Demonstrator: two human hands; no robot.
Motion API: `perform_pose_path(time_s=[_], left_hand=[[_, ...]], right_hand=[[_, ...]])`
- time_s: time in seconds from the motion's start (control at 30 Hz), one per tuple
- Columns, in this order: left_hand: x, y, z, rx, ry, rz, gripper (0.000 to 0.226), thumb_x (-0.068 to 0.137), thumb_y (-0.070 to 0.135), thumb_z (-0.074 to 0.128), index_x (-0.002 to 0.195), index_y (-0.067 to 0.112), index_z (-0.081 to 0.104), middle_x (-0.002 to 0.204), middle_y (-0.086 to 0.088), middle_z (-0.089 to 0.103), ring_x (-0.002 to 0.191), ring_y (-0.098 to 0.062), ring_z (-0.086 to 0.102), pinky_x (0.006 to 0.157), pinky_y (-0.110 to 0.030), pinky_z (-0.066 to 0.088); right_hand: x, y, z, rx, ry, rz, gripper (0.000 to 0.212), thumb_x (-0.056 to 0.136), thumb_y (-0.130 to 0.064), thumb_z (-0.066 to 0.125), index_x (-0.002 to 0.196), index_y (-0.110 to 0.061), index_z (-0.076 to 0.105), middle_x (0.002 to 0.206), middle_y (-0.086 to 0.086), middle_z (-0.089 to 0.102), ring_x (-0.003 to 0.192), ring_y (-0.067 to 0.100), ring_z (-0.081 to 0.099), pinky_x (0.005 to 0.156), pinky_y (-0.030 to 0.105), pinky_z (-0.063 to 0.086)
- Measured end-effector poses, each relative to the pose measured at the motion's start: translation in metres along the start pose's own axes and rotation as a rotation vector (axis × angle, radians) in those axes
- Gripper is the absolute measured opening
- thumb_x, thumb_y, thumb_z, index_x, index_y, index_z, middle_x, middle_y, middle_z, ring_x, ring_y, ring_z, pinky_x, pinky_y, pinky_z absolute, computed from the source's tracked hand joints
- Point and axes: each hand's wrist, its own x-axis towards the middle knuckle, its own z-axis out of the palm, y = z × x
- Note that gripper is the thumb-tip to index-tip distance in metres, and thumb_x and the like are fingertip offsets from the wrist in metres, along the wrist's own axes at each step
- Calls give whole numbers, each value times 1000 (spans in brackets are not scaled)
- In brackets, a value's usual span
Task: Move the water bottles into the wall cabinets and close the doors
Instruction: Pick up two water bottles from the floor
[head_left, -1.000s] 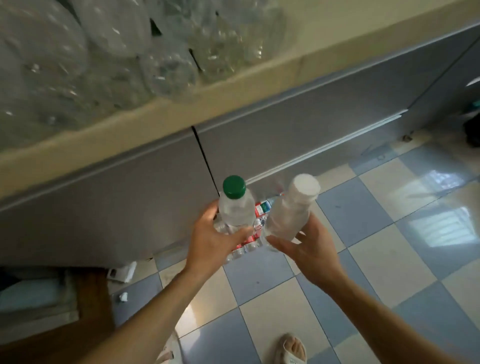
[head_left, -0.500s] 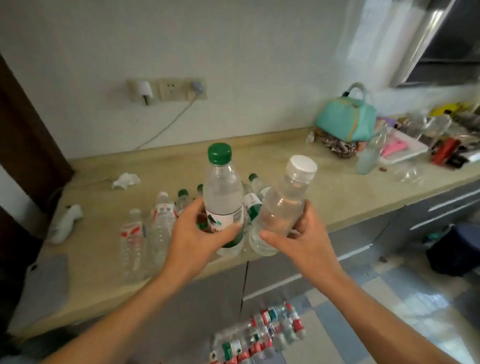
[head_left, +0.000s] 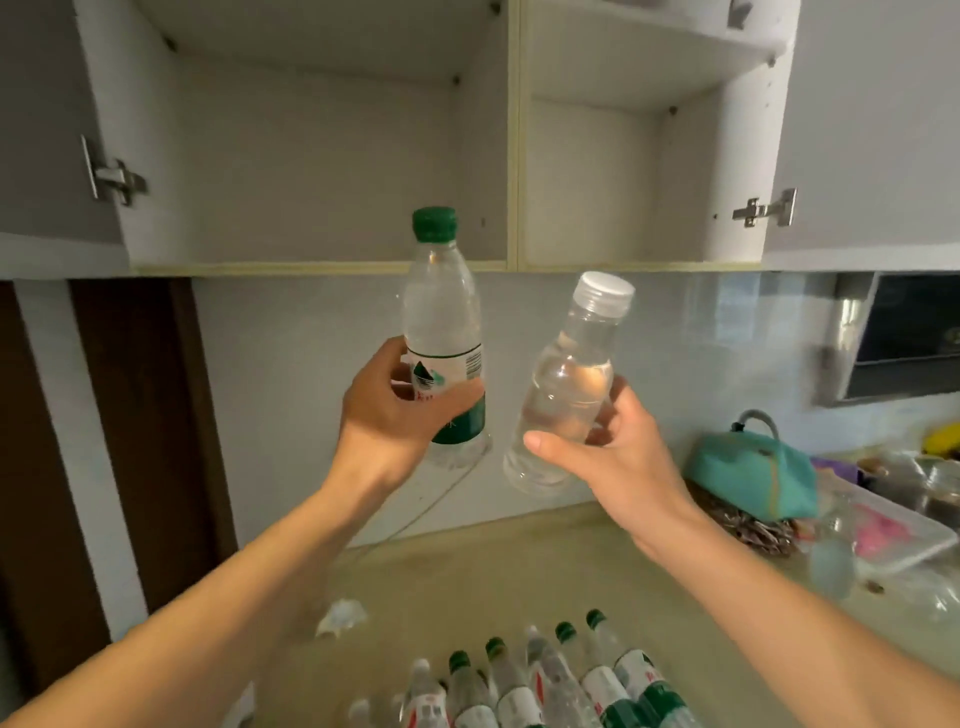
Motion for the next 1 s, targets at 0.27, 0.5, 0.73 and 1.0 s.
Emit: perform_pose_path(time_s=[0.27,0.5,0.73,1.0], left_hand=[[88,51,-21,35,181,28,43,68,46,87,105,39,67,89,24,71,81,1,70,73,-31,58],[161,69,-55,146,301,52,42,72,42,86,107,34,64,97,14,69,88,-3,66,70,-26,53],[227,43,-87,258,279,25,47,74,41,86,113,29,62,101,7,65,86,-3,61,65,-23,48],[281,-5,-119,250,212,-20,43,76,46,84,112,29,68,104,5,71,89,-9,67,61,-26,50]], right_hand=[[118,-53,-4,82,-70,-145,67,62,-36,93,119,-35,57,103,-1,74,90,12,72,78,28,56],[212,-91,39,169,-133,-250,53,71,-21,91,114,-32,62,101,-2,76,88,13,74,81,39,58],[274,-100,95,125,-191,-237,52,72,-21,90,116,-28,62,101,-4,77,92,16,75,89,47,60],[319,-82,151,-22,-178,-156,58,76,-26,88,127,-20,61,107,1,74,95,19,72,88,41,60]])
